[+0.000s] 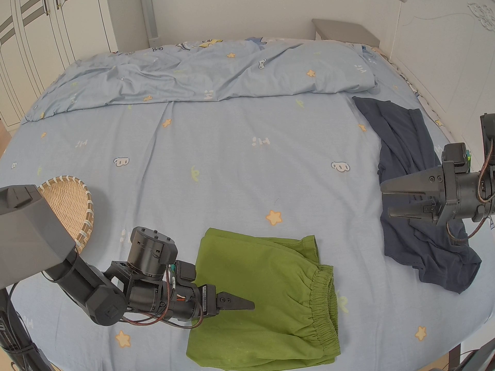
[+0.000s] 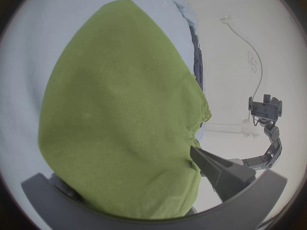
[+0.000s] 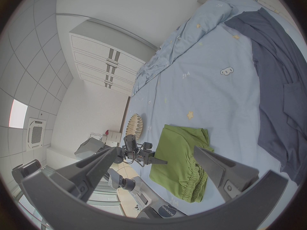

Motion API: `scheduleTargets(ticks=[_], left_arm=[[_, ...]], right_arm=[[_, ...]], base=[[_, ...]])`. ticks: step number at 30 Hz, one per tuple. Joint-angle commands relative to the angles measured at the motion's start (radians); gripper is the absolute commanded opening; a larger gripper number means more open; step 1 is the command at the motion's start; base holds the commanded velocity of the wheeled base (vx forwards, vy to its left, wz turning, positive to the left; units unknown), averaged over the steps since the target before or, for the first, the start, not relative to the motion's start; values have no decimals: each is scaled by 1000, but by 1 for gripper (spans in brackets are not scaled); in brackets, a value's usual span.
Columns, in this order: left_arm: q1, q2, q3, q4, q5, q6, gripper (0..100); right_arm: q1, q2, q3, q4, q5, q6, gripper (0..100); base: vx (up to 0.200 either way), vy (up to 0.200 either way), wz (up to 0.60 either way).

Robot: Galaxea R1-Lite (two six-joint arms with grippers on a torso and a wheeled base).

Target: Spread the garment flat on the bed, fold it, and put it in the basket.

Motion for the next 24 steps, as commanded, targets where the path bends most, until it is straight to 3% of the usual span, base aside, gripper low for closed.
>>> scheduleTargets(ticks=[1, 11, 15, 18, 19, 24], left_arm=[[-14, 20, 23, -30, -1, -13, 0], [4, -41, 21, -27, -6, -25, 0], [41, -175, -61, 133, -12, -31, 0], [43, -179, -68, 142, -12, -31, 0], [75, -224, -224, 397, -16, -19, 0], [119, -219, -318, 610, -16, 65, 0]], right_arm=[[0, 2, 2, -1, 0, 0, 100], [-4, 19, -33, 2, 0, 44, 100], [-7, 20, -84, 54, -3, 63, 100], [-7, 20, -85, 56, -3, 63, 100], [-30, 19, -70, 62, -3, 60, 100], [-16, 22, -56, 67, -1, 58, 100]], base=[[0, 0, 0], [0, 0, 0], [0, 0, 0], [0, 0, 0], [0, 0, 0], [0, 0, 0]])
